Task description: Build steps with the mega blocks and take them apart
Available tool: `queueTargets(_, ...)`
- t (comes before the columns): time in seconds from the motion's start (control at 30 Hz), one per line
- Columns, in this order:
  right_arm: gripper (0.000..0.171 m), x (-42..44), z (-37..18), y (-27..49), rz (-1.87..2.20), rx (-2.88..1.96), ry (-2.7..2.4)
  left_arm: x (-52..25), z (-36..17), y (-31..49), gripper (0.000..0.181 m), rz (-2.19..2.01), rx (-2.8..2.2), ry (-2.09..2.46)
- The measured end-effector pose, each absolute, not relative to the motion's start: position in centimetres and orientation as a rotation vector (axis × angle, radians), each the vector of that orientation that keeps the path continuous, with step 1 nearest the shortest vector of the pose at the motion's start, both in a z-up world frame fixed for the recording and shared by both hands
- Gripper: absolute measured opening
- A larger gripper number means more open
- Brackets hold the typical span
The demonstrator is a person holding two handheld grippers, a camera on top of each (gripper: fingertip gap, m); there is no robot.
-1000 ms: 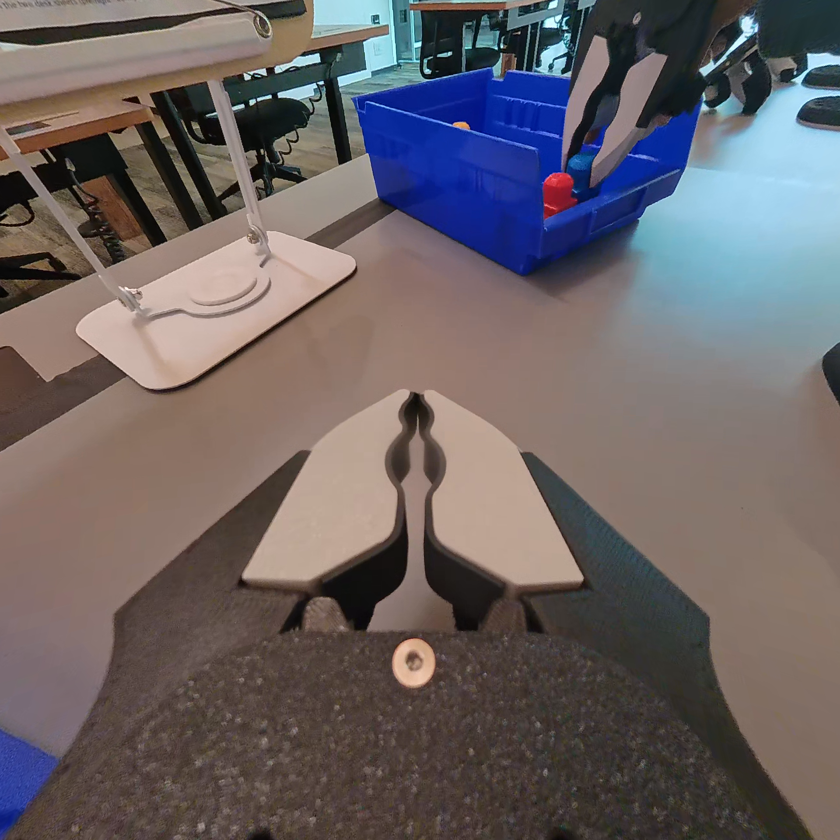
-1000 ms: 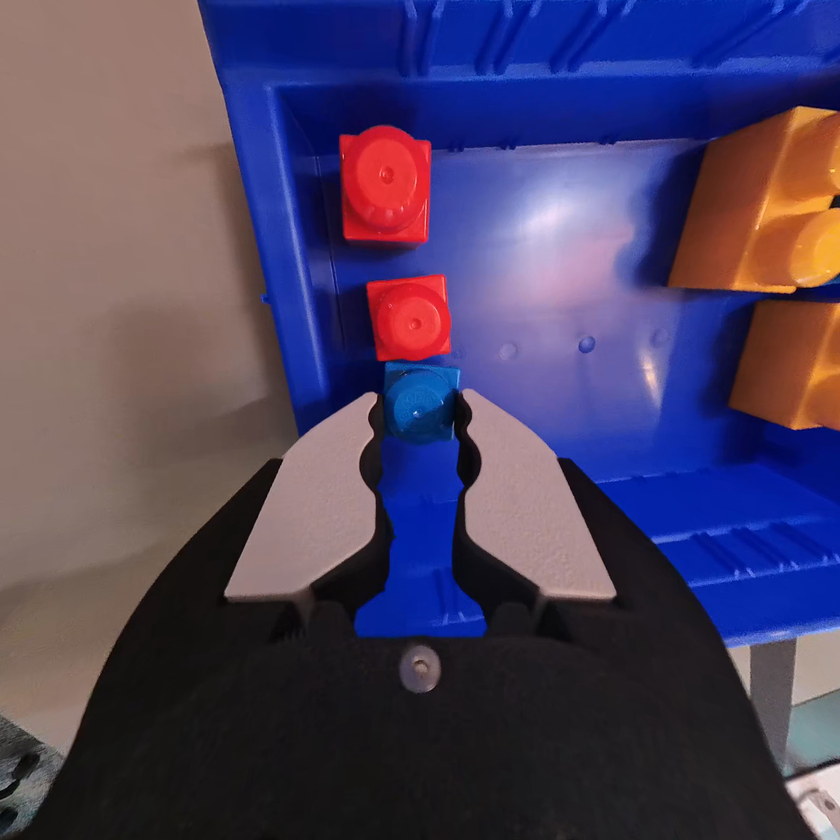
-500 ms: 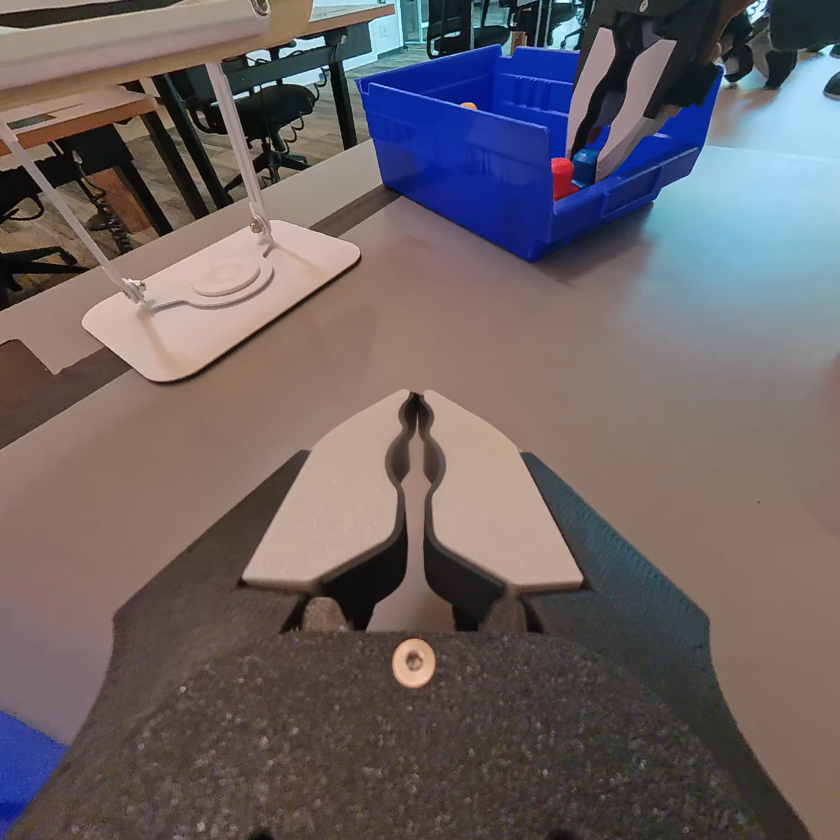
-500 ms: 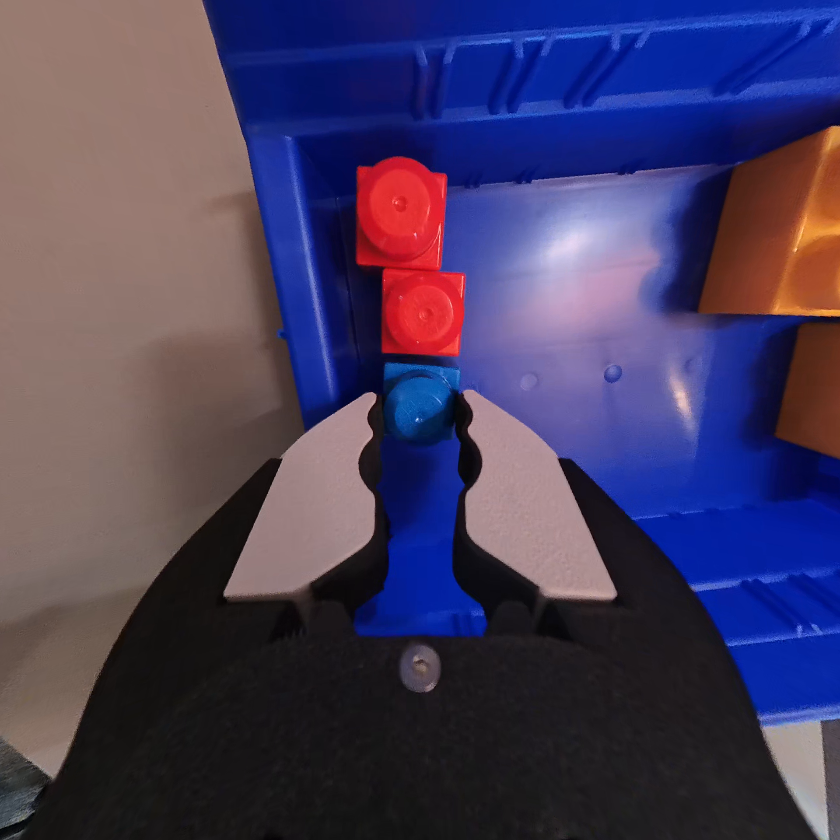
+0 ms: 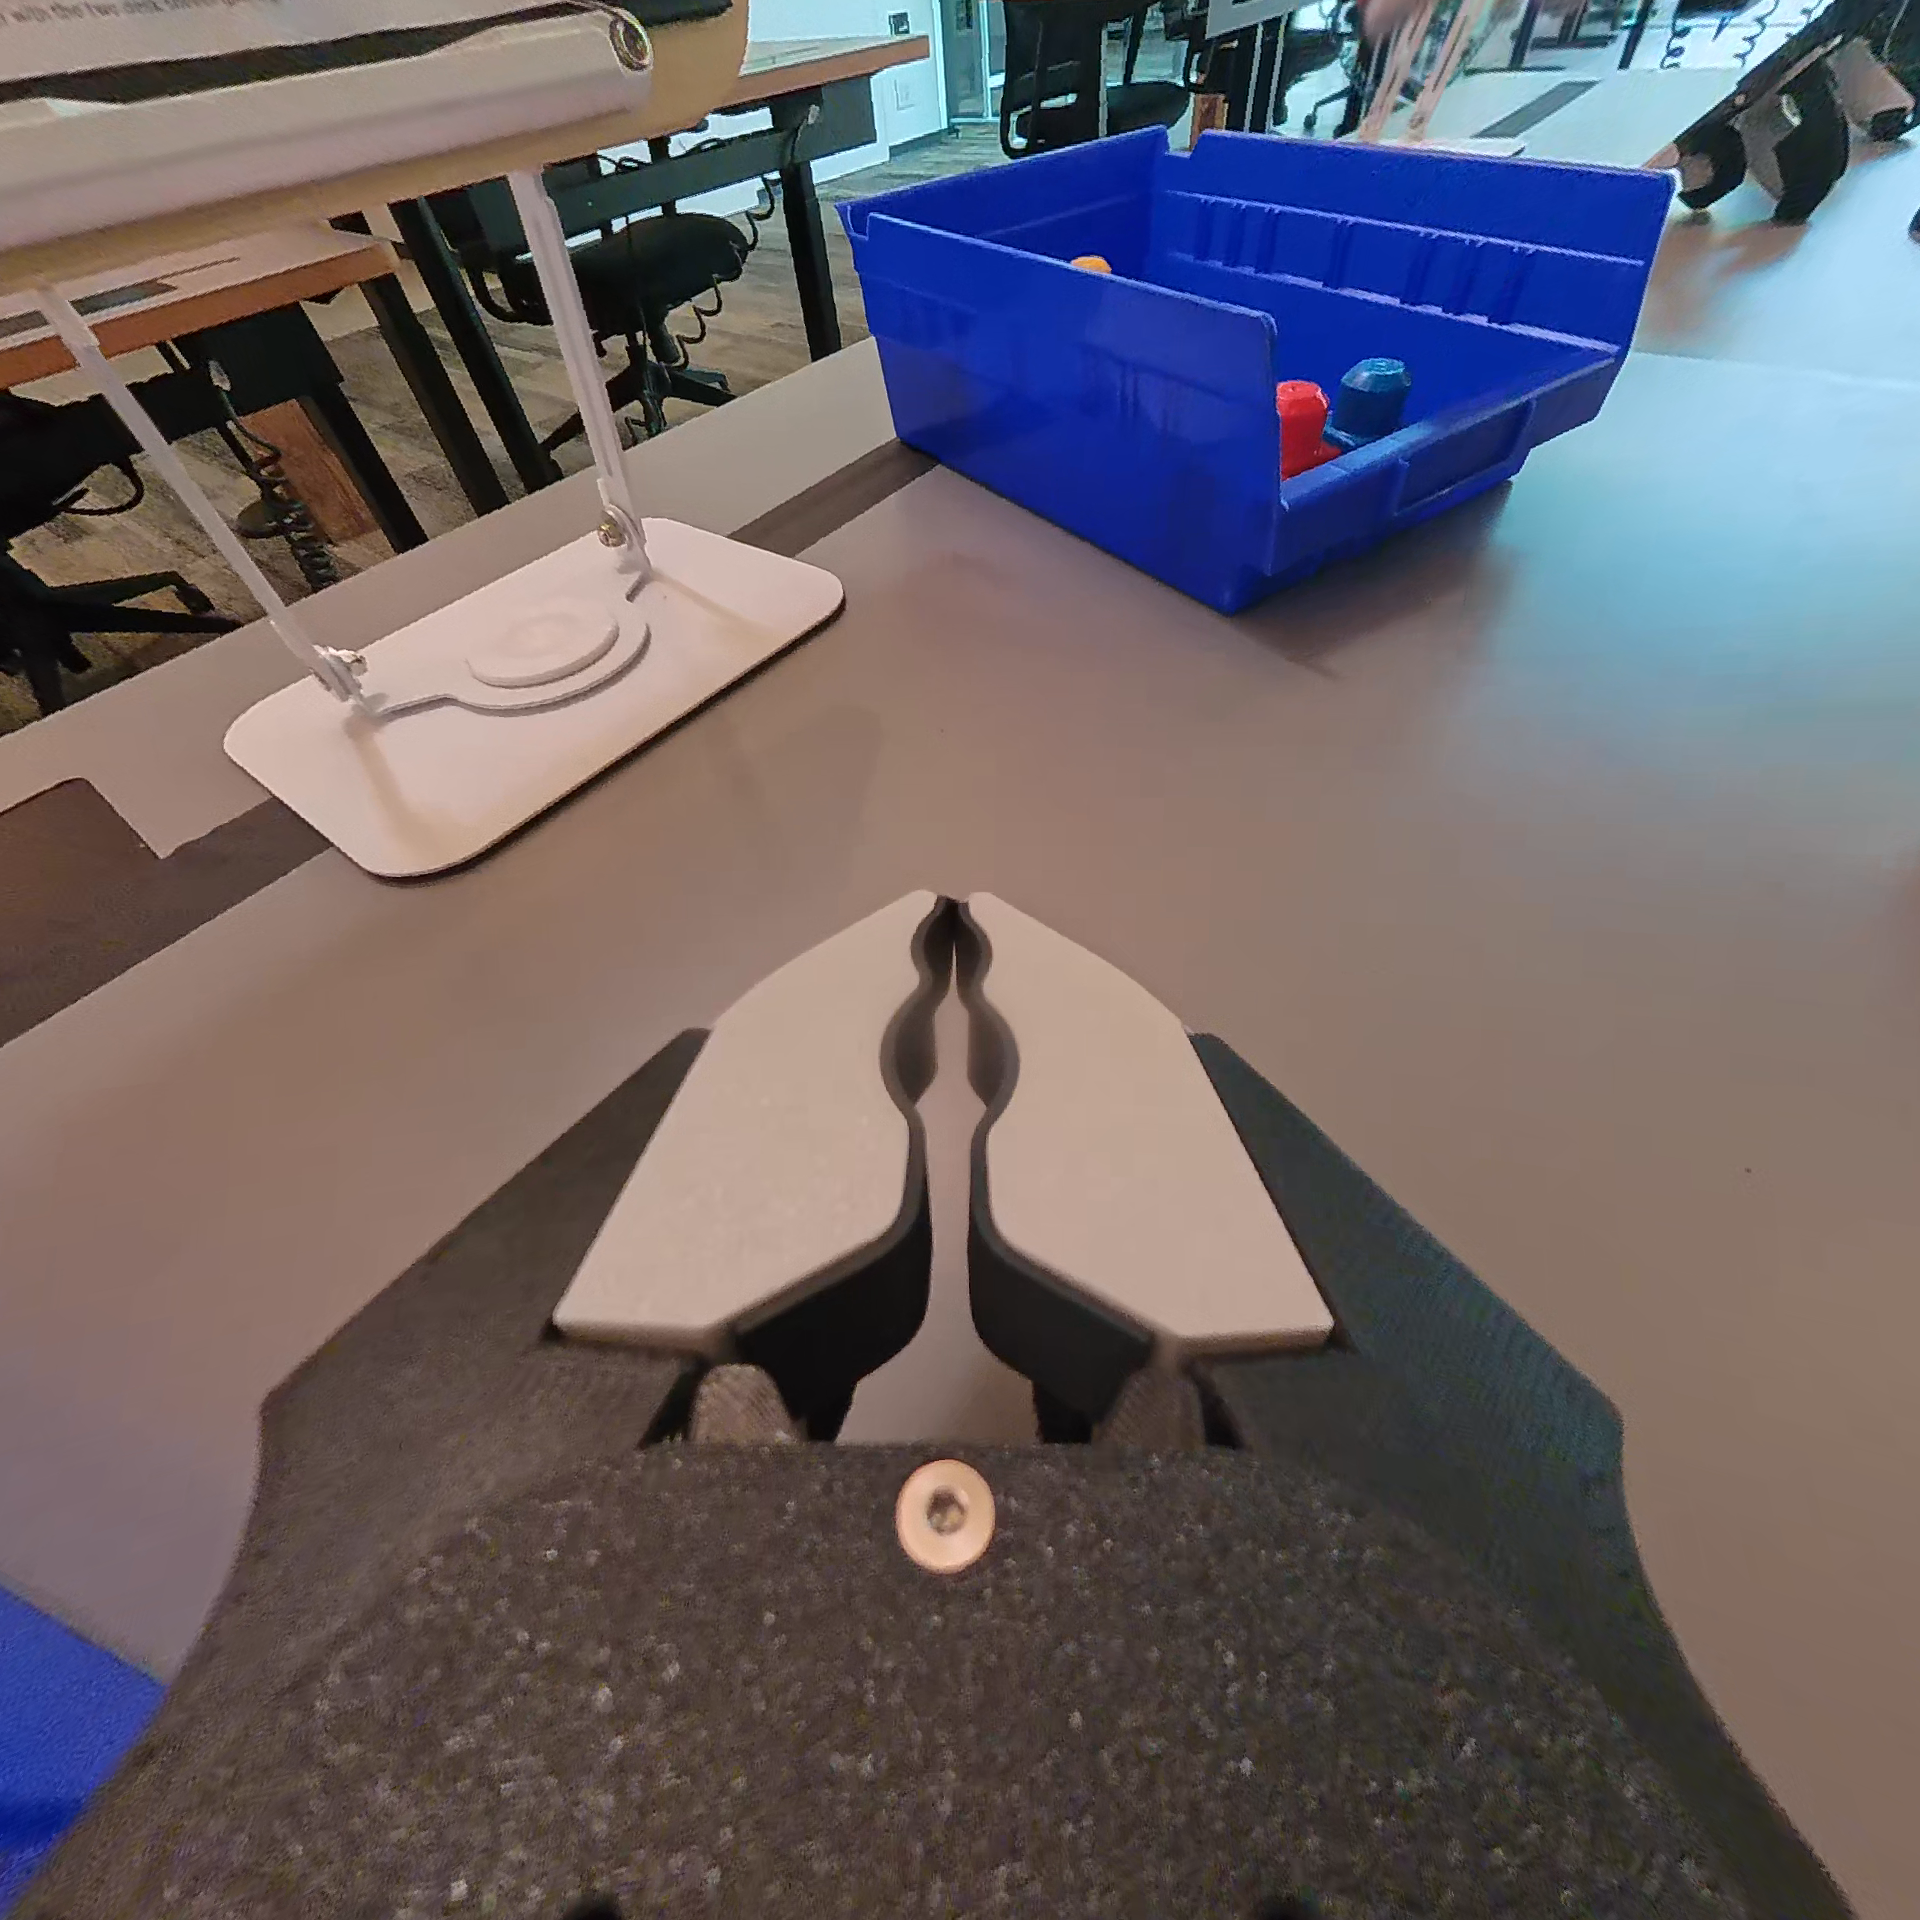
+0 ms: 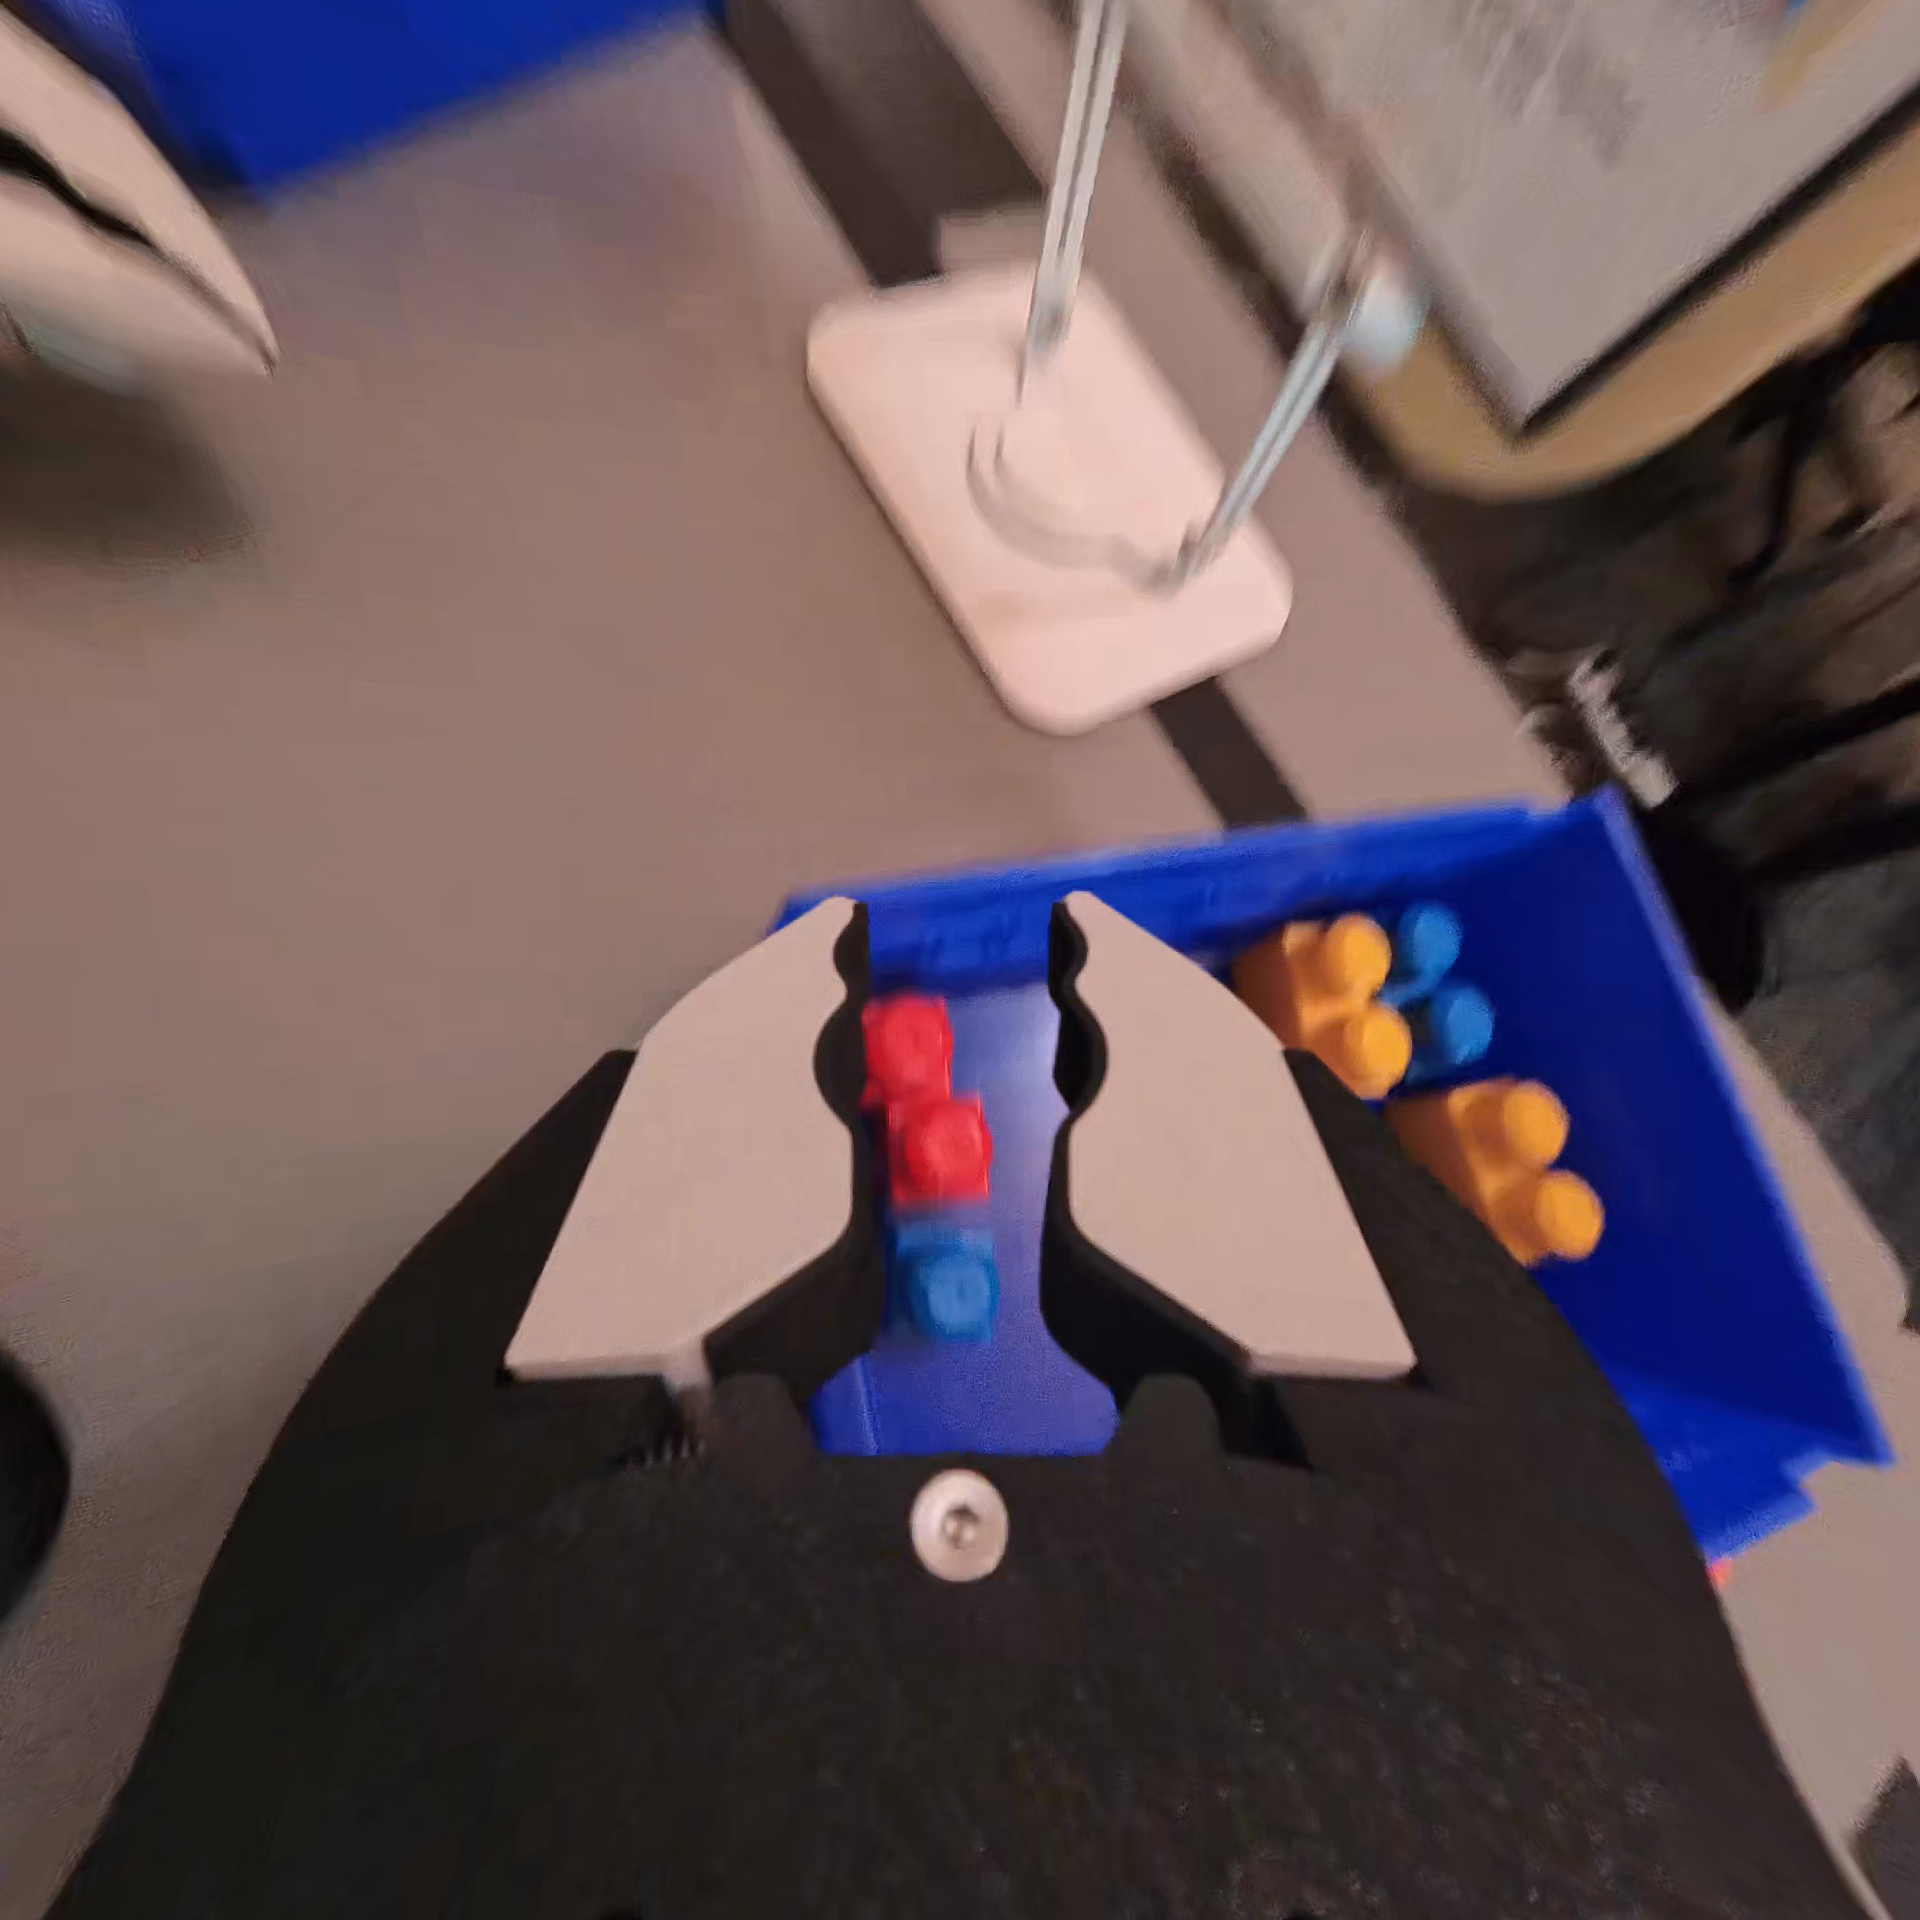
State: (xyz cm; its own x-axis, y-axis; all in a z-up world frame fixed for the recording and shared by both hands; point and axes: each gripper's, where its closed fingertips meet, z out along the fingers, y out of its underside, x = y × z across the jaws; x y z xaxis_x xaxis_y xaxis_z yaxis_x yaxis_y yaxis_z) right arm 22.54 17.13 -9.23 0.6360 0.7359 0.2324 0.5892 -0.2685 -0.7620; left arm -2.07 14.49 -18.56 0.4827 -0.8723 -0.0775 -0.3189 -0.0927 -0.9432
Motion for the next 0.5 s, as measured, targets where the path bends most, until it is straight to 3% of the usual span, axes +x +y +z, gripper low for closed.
queueTargets(0.23,0.016,16.1,-2.2,17.1,0.275,-1.612,-0.650,-2.7,-17.4,15.1,0.000,-0.630,-1.624,0.964)
queueTargets(0.4,0.000,14.0,-2.8,16.4,0.309,-1.518,-0.409,-3.2,-17.1,15.6,0.000,-0.611,-1.609,0.931)
queueTargets(0.5,0.000,12.7,-4.8,16.8,0.305,-1.510,-0.380,-3.4,-16.8,15.7,0.000,-0.606,-1.600,0.915)
